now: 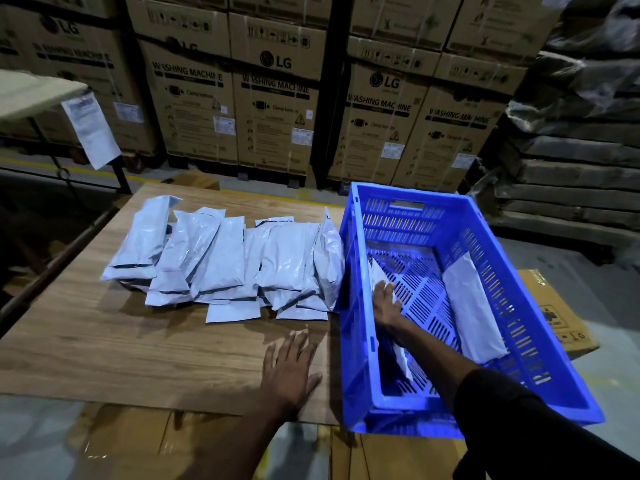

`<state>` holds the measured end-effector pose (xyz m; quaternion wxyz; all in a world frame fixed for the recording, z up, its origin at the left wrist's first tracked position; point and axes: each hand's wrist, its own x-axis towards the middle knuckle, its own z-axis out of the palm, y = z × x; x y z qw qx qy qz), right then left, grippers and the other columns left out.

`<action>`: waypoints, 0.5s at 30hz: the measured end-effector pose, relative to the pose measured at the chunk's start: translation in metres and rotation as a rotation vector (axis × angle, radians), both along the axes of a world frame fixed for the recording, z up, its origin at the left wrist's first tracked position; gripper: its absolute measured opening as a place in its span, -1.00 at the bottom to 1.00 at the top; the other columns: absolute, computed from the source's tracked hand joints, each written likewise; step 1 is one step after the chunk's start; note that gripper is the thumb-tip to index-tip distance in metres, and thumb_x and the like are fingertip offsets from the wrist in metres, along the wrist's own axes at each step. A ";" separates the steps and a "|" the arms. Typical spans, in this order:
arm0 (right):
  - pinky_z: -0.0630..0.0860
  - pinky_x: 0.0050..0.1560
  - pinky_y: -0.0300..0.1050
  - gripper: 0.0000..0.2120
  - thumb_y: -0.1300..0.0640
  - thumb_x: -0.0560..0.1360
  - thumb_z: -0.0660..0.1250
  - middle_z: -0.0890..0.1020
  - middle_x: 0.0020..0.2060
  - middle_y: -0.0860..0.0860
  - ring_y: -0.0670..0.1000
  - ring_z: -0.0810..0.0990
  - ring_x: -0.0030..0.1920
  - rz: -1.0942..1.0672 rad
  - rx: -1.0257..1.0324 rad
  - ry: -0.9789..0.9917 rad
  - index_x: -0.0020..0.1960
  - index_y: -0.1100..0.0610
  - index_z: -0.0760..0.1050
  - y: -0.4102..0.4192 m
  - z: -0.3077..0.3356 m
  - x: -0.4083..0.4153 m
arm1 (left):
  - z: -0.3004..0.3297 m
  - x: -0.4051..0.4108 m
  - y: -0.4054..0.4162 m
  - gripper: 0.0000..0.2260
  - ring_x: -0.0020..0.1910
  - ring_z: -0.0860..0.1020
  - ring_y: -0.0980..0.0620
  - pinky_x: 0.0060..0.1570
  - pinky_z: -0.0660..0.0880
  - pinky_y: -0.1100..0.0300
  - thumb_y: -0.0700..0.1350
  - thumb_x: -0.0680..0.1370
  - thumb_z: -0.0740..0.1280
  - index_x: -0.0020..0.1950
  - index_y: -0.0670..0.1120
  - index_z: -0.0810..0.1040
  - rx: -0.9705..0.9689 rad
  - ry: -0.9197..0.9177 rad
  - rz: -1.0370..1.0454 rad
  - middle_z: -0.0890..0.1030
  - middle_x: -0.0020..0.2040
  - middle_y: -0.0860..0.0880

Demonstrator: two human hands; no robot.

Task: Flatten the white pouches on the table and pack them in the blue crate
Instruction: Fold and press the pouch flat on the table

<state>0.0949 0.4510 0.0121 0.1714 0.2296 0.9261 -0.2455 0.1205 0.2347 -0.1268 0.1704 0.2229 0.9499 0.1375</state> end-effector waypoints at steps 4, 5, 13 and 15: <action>-0.18 0.51 0.25 -0.32 -0.03 0.72 0.02 -0.27 0.56 0.28 0.31 -0.21 0.57 -0.004 -0.078 0.017 0.58 0.34 -0.24 0.011 -0.012 -0.011 | -0.003 0.000 0.001 -0.46 0.36 0.51 -0.05 0.33 0.17 -0.09 0.28 0.44 0.12 0.32 0.07 0.53 -0.040 0.021 -0.053 0.57 0.38 0.00; -0.22 0.49 0.28 -0.32 -0.02 0.72 0.03 -0.26 0.57 0.26 0.26 -0.24 0.58 0.013 -0.053 0.014 0.58 0.34 -0.24 0.012 -0.017 -0.013 | -0.003 -0.001 0.002 -0.45 0.35 0.54 -0.05 0.32 0.18 -0.10 0.28 0.44 0.12 0.31 0.06 0.56 -0.057 0.016 -0.054 0.57 0.38 0.00; -0.25 0.53 0.19 -0.34 -0.11 0.68 -0.12 -0.15 0.60 0.22 0.14 -0.22 0.60 0.076 -0.027 0.071 0.59 0.31 -0.16 0.020 -0.008 -0.010 | 0.010 0.001 0.002 -0.42 0.63 -0.23 0.03 0.48 -0.33 -0.09 0.21 0.67 0.07 0.65 0.10 0.00 -0.011 0.106 -0.029 -0.17 0.67 0.08; -0.33 0.52 0.10 -0.45 0.04 0.73 -0.10 -0.21 0.59 0.19 0.12 -0.27 0.59 0.106 -0.074 0.132 0.59 0.27 -0.22 0.016 -0.009 -0.005 | 0.013 0.002 0.003 -0.42 0.63 -0.23 0.03 0.51 -0.29 -0.11 0.19 0.68 0.10 0.66 0.10 0.00 0.006 0.085 -0.026 -0.17 0.67 0.07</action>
